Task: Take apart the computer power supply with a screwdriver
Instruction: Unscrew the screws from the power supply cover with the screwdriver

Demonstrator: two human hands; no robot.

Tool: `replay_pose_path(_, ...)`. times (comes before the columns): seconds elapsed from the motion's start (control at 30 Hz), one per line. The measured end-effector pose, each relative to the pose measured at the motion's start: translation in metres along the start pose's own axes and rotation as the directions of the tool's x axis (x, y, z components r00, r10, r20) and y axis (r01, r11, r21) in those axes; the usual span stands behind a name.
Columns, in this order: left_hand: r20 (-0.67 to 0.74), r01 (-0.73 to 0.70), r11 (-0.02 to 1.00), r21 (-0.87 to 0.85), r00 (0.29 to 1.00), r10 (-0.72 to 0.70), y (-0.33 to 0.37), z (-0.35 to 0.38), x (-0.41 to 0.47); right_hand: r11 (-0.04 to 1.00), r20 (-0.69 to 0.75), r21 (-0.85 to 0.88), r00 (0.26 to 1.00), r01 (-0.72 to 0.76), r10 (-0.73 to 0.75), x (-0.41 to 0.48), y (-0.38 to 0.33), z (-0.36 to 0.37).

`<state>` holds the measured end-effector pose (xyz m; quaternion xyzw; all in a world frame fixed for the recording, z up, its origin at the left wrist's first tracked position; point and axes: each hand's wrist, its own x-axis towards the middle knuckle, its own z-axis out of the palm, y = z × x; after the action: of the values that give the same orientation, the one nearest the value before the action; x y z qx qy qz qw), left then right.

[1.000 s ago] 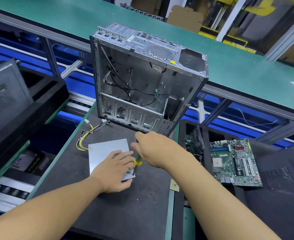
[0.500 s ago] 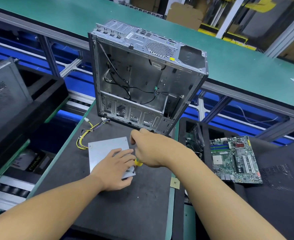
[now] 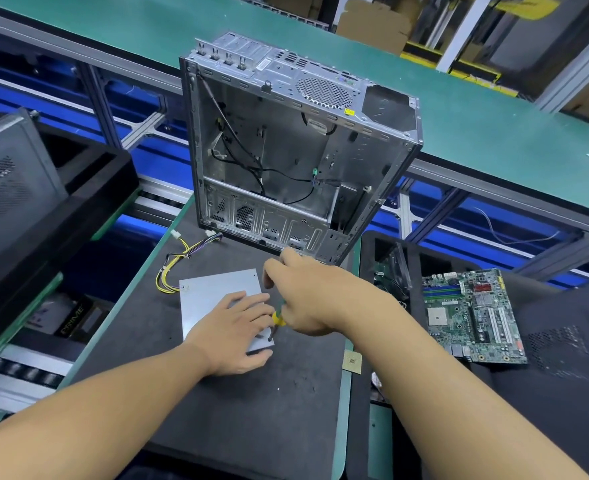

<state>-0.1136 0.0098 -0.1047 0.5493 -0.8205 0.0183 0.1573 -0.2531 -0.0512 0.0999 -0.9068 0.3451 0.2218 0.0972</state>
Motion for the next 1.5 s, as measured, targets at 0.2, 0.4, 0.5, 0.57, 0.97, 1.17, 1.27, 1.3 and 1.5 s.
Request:
replay_pose_path(0.2, -0.063, -0.089, 0.994, 0.069, 0.994, 0.093, -0.001, 0.005, -0.001, 0.995, -0.006, -0.038, 0.996, -0.092, 0.092, 0.000, -0.003, 0.001)
replay_pose_path(0.4, -0.113, -0.085, 0.990, 0.116, 0.989, 0.098, 0.001, 0.008, -0.005, 0.998, -0.051, 0.047, 0.997, -0.047, 0.049, 0.000, -0.001, 0.002)
replay_pose_path(0.5, -0.116, -0.082, 0.990, 0.112, 0.989, 0.095, -0.001, 0.007, -0.006, 0.982, 0.055, 0.189, 0.998, 0.002, -0.013, -0.001, -0.002, -0.003)
replay_pose_path(0.57, -0.067, -0.048, 0.992, 0.113, 0.996, 0.056, -0.002, 0.005, -0.006, 0.980, 0.073, 0.199, 0.997, -0.016, 0.001, 0.000, -0.005, -0.002)
replay_pose_path(0.97, -0.041, -0.041, 0.999, 0.013, 0.998, 0.042, -0.002, 0.003, -0.001, 0.962, 0.129, 0.272, 0.991, -0.016, -0.020, -0.002, -0.004, -0.005)
replay_pose_path(1.17, 0.074, 0.005, 1.000, 0.014, 0.997, -0.006, -0.001, 0.000, -0.001, 0.972, -0.096, 0.106, 0.970, -0.212, 0.222, -0.001, -0.012, 0.003)
replay_pose_path(1.27, 0.098, 0.029, 1.000, 0.008, 0.995, -0.029, 0.000, -0.002, 0.000, 0.970, -0.071, 0.173, 0.981, -0.168, 0.183, 0.001, -0.010, 0.005)
replay_pose_path(1.3, 0.089, 0.022, 1.000, 0.018, 0.996, -0.023, 0.000, -0.002, 0.000, 0.962, -0.031, 0.224, 0.985, -0.157, 0.168, 0.001, -0.009, 0.003)
replay_pose_path(1.5, 0.012, 0.000, 1.000, 0.014, 1.000, -0.001, -0.001, -0.001, -0.001, 0.936, -0.010, 0.275, 0.973, -0.220, 0.231, 0.000, -0.010, 0.004)
